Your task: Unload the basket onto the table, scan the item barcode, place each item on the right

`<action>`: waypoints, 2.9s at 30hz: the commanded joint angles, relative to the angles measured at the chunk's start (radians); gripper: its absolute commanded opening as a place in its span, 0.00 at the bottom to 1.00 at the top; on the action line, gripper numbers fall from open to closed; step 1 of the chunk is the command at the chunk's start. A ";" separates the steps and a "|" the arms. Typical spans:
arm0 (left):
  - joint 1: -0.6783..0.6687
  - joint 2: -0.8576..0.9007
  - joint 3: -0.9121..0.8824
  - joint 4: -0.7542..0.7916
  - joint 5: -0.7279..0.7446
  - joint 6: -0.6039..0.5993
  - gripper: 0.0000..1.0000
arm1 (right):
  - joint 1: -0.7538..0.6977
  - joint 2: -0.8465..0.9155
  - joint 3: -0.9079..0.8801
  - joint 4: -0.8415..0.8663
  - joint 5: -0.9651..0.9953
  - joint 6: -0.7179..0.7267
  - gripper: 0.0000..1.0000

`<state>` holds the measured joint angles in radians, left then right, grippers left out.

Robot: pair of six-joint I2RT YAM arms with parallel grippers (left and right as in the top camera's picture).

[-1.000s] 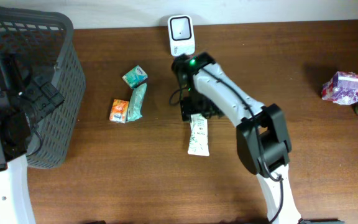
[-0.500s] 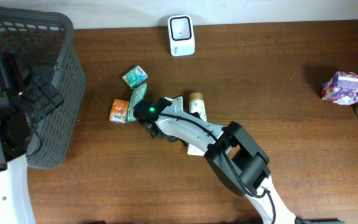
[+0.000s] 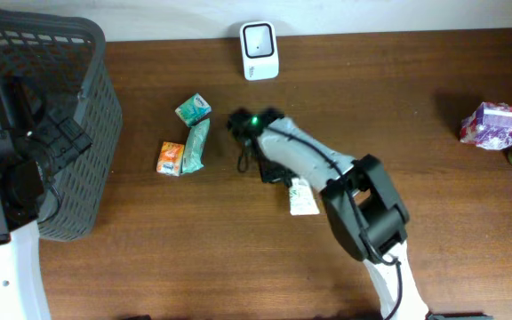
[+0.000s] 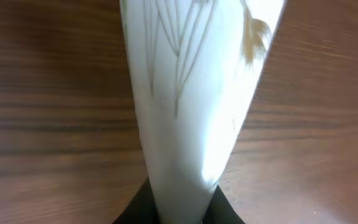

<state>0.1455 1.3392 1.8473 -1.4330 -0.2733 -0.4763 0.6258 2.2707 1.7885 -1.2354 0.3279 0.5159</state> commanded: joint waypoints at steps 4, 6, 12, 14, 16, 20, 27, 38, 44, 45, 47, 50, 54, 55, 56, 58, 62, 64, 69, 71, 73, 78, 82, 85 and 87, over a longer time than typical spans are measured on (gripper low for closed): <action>0.006 -0.008 0.003 0.000 0.000 -0.009 0.99 | -0.139 0.024 0.209 -0.014 -0.940 -0.414 0.12; 0.006 -0.008 0.003 0.000 0.000 -0.009 0.99 | -0.196 0.026 0.191 -0.013 -1.130 -0.486 0.10; 0.006 -0.008 0.003 0.000 0.000 -0.009 0.99 | -0.329 0.026 -0.126 0.171 -1.315 -0.450 0.11; 0.006 -0.008 0.003 0.000 0.000 -0.009 0.99 | -0.377 0.026 -0.197 0.217 -1.303 -0.448 0.16; 0.006 -0.008 0.003 0.000 0.000 -0.009 0.99 | -0.423 0.026 -0.209 0.199 -1.257 -0.441 0.32; 0.006 -0.008 0.003 0.000 0.000 -0.009 0.99 | -0.491 0.007 -0.034 -0.034 -0.998 -0.423 0.54; 0.006 -0.008 0.003 0.000 0.000 -0.009 0.99 | -0.368 -0.004 0.223 -0.243 -0.808 -0.482 0.49; 0.006 -0.008 0.003 0.000 0.000 -0.009 0.99 | -0.313 0.026 0.190 -0.183 -0.632 -0.493 0.75; 0.006 -0.008 0.003 0.000 0.000 -0.009 0.99 | -0.386 0.026 0.045 -0.155 -0.968 -0.752 0.76; 0.006 -0.008 0.003 0.000 0.000 -0.009 0.99 | -0.391 0.026 -0.001 -0.124 -0.970 -0.752 0.76; 0.006 -0.008 0.003 0.000 0.000 -0.009 0.99 | -0.390 0.026 -0.066 -0.075 -1.003 -0.751 0.75; 0.006 -0.008 0.003 0.000 0.000 -0.009 0.99 | -0.377 0.026 -0.170 0.034 -1.056 -0.740 0.65; 0.006 -0.008 0.003 0.000 0.000 -0.009 0.99 | -0.356 0.026 -0.260 0.177 -1.110 -0.674 0.38; 0.006 -0.008 0.003 0.000 0.000 -0.009 0.99 | -0.356 0.026 -0.266 0.201 -1.110 -0.630 0.18; 0.006 -0.008 0.003 0.000 0.000 -0.009 0.99 | -0.356 0.026 -0.264 0.212 -1.112 -0.602 0.12; 0.006 -0.008 0.003 0.000 0.000 -0.009 0.99 | -0.358 0.024 -0.257 0.221 -1.182 -0.581 0.04; 0.006 -0.008 0.003 0.000 0.000 -0.009 0.99 | -0.359 0.024 -0.214 0.229 -1.313 -0.582 0.04; 0.006 -0.008 0.003 0.000 0.000 -0.009 0.99 | -0.359 0.005 -0.161 0.225 -1.346 -0.589 0.04; 0.006 -0.008 0.003 0.000 0.000 -0.009 0.99 | -0.358 -0.132 -0.025 0.219 -1.358 -0.759 0.04; 0.006 -0.008 0.003 0.000 0.000 -0.009 0.99 | -0.358 -0.212 0.015 0.230 -1.371 -0.863 0.04; 0.006 -0.008 0.003 0.000 0.000 -0.009 0.99 | -0.360 -0.272 0.031 0.293 -1.372 -0.901 0.04; 0.006 -0.008 0.003 0.000 0.000 -0.009 0.99 | -0.360 -0.354 0.031 0.468 -1.371 -0.849 0.04; 0.006 -0.008 0.003 0.000 0.000 -0.009 0.99 | -0.360 -0.354 0.031 0.491 -1.371 -0.802 0.04; 0.006 -0.008 0.003 0.000 0.000 -0.009 0.99 | -0.360 -0.354 0.030 0.411 -1.283 -0.798 0.04; 0.006 -0.008 0.003 0.000 0.000 -0.009 0.99 | -0.357 -0.349 0.028 0.294 -1.030 -0.798 0.12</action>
<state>0.1455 1.3392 1.8473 -1.4307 -0.2733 -0.4763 0.2600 1.9530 1.8046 -0.8684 -0.9428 -0.2882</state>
